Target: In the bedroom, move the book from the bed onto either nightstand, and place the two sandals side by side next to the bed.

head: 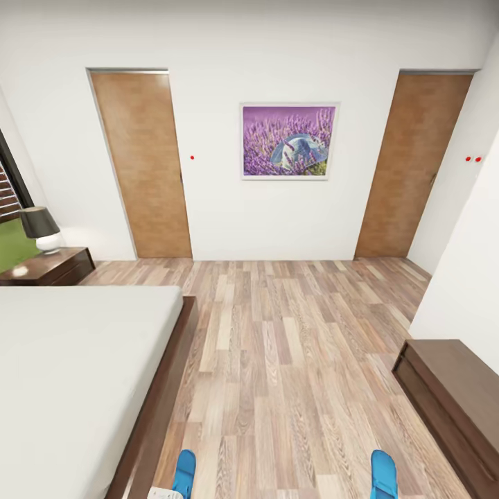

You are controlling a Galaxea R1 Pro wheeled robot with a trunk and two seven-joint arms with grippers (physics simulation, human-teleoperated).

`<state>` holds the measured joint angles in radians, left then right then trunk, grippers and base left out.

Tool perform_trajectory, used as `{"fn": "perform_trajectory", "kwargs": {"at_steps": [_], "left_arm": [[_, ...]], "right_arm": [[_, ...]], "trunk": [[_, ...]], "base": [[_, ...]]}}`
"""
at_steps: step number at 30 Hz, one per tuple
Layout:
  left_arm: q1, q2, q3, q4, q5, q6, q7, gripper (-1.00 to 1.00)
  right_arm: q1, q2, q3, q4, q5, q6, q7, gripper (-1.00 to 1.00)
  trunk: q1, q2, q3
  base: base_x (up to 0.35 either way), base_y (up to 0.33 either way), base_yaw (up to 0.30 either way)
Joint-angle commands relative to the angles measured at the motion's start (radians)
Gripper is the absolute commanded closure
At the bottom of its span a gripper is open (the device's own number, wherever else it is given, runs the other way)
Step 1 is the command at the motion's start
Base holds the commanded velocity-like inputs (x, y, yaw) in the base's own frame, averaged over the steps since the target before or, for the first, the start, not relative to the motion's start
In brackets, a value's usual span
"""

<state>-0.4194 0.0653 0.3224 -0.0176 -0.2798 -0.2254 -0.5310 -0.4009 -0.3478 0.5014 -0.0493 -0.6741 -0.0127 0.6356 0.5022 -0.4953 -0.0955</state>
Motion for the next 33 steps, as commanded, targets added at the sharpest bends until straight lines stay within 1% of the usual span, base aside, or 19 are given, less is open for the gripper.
{"fn": "perform_trajectory", "kwargs": {"at_steps": [1,2,3,4,5,7,9,11,15,33], "left_arm": [[-0.001,0.0,0.009,0.001,-0.01,-0.005,-0.001,1.0],[-0.001,0.0,0.009,0.001,-0.01,-0.005,0.0,1.0],[-0.001,0.0,0.009,0.001,-0.01,-0.005,0.0,1.0],[-0.001,0.0,0.009,0.001,-0.01,-0.005,0.001,1.0],[-0.001,0.0,0.009,0.001,-0.01,-0.005,0.001,1.0],[-0.001,0.0,0.009,0.001,-0.01,-0.005,0.002,1.0],[-0.001,0.0,0.009,0.001,-0.01,-0.004,0.002,1.0],[-0.001,0.0,0.009,0.001,-0.01,-0.005,0.002,1.0],[-0.001,-0.001,0.009,0.001,-0.01,-0.005,0.002,1.0],[-0.001,-0.001,0.009,0.001,-0.01,-0.005,0.002,1.0]], "right_arm": [[-0.001,0.01,0.006,0.001,-0.009,-0.001,0.002,1.0],[-0.001,0.038,0.006,0.004,-0.009,-0.001,-0.005,1.0],[-0.001,0.059,0.006,0.005,-0.009,0.0,-0.021,1.0],[-0.001,0.08,0.006,0.006,-0.009,0.0,-0.05,1.0],[-0.001,0.105,0.006,0.006,-0.008,0.0,-0.112,1.0],[-0.001,0.129,0.007,0.006,-0.007,0.0,-0.181,1.0],[-0.001,0.144,0.008,0.006,-0.006,0.0,-0.211,1.0],[-0.001,0.15,0.008,0.005,-0.006,0.0,-0.222,1.0],[-0.001,0.154,0.008,0.005,-0.007,0.0,-0.226,1.0],[-0.001,0.153,0.006,0.003,-0.013,-0.001,-0.226,1.0]], "trunk": [[0.001,-0.002,-0.002],[0.001,-0.002,-0.002],[0.001,-0.002,-0.002],[0.001,-0.002,-0.002],[0.001,-0.002,-0.002],[0.001,-0.002,-0.002],[0.001,-0.002,-0.002],[0.001,-0.002,-0.002],[0.001,-0.002,-0.002],[0.001,-0.002,-0.002]], "base": [[0.335,0.0,0.0],[0.335,0.0,0.0],[0.335,0.0,0.0],[0.335,0.0,0.0],[0.335,0.0,0.0],[0.335,0.0,0.0],[0.335,0.0,0.0],[0.335,0.0,0.0],[0.335,0.0,0.0],[0.335,0.0,0.0]]}}
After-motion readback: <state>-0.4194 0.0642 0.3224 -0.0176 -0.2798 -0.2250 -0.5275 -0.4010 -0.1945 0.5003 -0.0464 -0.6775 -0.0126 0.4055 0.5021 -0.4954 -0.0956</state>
